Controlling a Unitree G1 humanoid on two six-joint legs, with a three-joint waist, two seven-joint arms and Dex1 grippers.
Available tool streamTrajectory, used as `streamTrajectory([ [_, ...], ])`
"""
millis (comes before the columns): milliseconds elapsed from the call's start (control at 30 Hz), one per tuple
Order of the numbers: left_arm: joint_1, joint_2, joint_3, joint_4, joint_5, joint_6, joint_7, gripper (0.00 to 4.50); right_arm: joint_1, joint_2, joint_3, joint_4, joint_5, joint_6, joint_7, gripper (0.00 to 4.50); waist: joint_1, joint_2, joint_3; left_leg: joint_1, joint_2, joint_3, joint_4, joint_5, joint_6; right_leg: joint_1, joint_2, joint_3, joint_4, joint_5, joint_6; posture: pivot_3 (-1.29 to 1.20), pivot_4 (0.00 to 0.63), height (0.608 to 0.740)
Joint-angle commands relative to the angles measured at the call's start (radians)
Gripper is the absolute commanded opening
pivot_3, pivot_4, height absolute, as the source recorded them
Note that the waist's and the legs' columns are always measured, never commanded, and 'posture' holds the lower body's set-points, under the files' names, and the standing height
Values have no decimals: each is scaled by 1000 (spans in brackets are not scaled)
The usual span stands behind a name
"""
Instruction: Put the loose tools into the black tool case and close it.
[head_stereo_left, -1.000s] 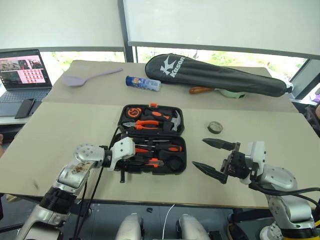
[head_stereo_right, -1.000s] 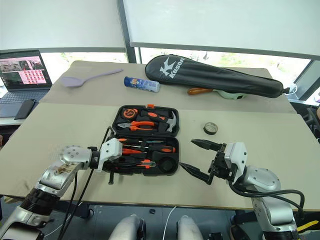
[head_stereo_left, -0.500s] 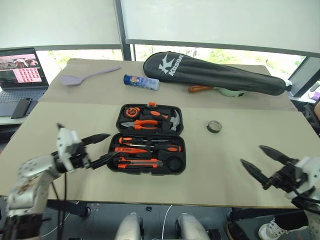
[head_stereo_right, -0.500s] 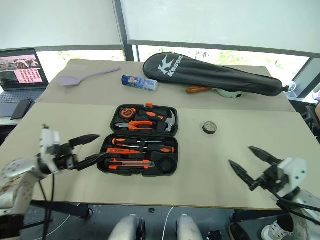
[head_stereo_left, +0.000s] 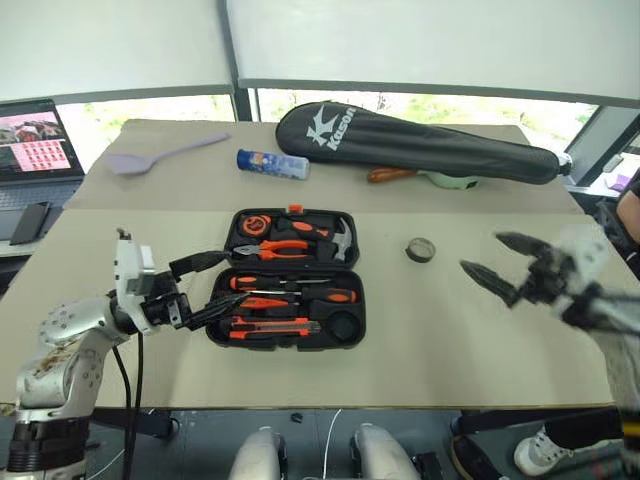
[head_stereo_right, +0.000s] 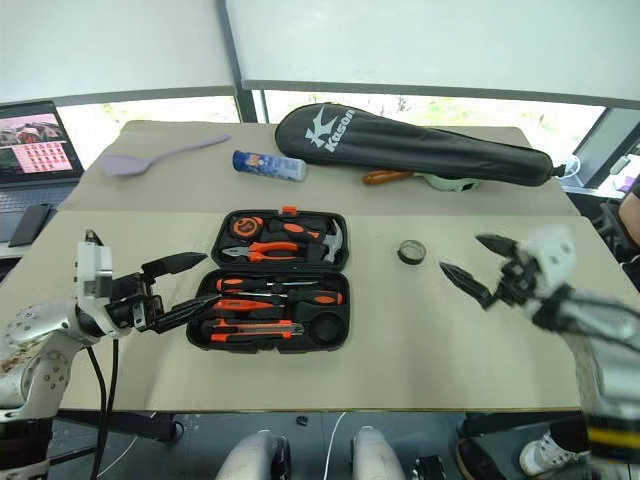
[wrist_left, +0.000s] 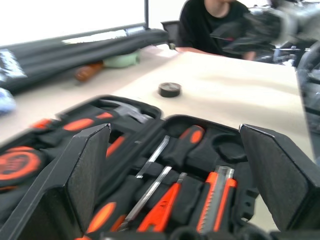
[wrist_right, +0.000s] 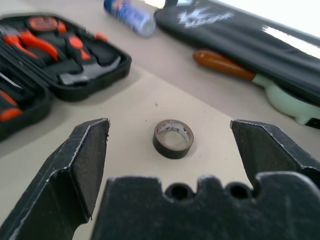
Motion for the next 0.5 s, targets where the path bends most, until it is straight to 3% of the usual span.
streamTrajectory([
  [33,0,-5,-11,-31,16,-12,25,4419,-247,-9,209,198,-145,70,95,4500,-1,0,1,0,0,1,0,0,0,-1,0,0,0,0,0,0,150,740],
  [267,16,-2,-49,-39,53,-34,25,4419,-551,82,468,607,-379,-28,216,4500,4,0,3,-7,-1,2,-1,0,0,-5,-1,-1,-1,0,0,0,150,740],
  [367,21,-4,-57,-40,62,-45,22,4500,-581,106,496,681,-433,-81,222,3757,12,0,3,-8,-2,2,-1,0,0,-6,-3,-2,-2,0,1,0,150,740],
  [500,26,-9,-61,-36,64,-48,19,4500,-608,142,468,754,-433,-112,202,2372,14,0,3,-8,-2,3,-1,-1,0,-6,-3,-1,-2,1,1,0,150,740],
])
